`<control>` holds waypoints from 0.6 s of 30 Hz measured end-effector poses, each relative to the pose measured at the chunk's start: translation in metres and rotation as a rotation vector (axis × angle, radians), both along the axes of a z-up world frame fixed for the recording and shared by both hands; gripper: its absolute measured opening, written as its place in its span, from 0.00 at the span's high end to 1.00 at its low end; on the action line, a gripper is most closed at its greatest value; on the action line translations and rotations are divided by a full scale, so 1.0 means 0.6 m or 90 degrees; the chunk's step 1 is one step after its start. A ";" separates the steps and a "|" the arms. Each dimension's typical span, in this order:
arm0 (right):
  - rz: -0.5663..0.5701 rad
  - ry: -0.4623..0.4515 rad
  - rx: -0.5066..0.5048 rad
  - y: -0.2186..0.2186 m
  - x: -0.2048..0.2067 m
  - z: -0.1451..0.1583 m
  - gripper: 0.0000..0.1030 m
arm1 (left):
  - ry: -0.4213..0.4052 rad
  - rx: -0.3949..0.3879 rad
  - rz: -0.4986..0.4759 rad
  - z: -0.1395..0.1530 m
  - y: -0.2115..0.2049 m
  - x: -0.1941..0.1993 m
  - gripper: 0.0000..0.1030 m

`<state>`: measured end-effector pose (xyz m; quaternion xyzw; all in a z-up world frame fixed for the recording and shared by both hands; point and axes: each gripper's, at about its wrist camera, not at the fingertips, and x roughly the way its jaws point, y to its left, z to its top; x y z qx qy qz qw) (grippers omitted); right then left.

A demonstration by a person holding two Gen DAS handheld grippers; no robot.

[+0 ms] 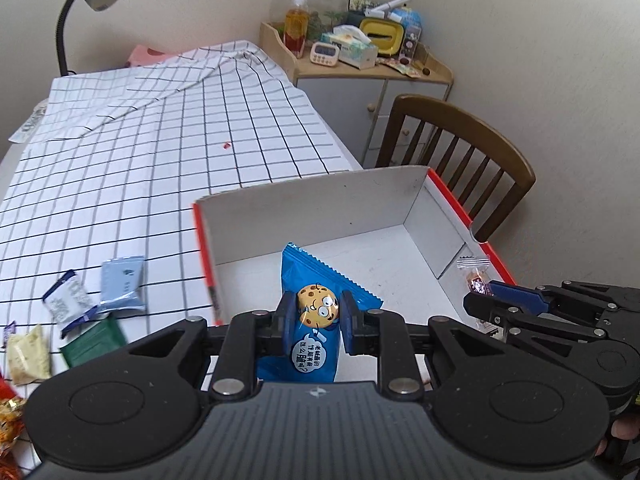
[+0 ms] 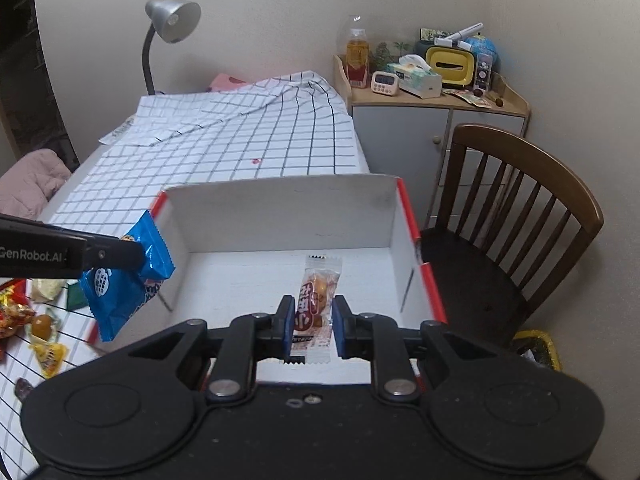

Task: Organize snacks
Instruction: 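Carry the blue packet and wrapped candy with both tools into the red box, then open both tools to drop the blue packet and candy in the box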

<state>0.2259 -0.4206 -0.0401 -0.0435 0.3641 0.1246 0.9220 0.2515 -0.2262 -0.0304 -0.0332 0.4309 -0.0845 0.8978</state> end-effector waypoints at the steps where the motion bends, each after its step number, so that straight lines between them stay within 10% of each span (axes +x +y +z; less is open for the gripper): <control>1: 0.004 0.006 -0.001 -0.004 0.007 -0.005 0.82 | 0.003 0.003 0.000 -0.006 -0.005 0.006 0.79; 18: 0.031 0.108 -0.044 0.004 0.087 -0.082 0.80 | 0.103 0.069 -0.005 -0.113 -0.050 0.086 0.78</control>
